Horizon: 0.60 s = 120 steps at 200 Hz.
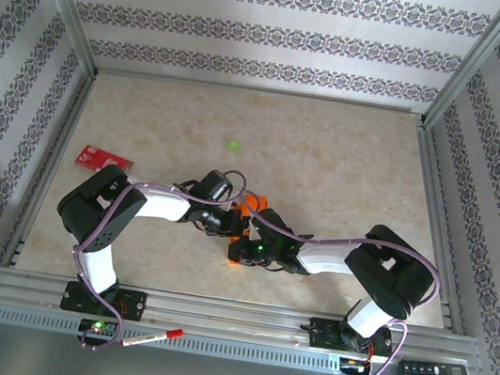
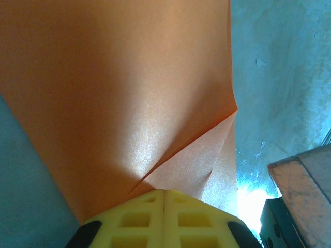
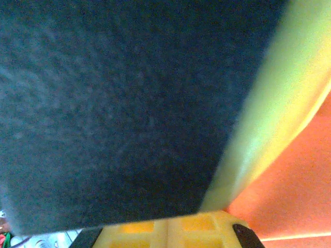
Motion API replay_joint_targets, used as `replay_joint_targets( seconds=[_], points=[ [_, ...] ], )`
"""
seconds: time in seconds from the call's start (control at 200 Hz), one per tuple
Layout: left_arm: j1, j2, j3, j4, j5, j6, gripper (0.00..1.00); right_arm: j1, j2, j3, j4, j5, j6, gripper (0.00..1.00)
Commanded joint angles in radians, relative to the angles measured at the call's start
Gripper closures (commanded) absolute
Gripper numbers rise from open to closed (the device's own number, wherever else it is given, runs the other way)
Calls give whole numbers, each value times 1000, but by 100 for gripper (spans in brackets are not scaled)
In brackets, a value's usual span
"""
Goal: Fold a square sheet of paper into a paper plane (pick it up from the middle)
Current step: Fold the triangle a second time at the center of the table.
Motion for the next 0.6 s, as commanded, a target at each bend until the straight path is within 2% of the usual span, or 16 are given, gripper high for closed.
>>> replay_joint_targets(
  seconds=[0.0, 0.595],
  points=[
    [8, 51, -21, -87, -68, 30, 100, 19, 2, -40, -24, -14, -5, 97],
    [10, 57, -11, -109, -83, 47, 100, 105, -43, -66, -33, 1, 50, 99]
  ],
)
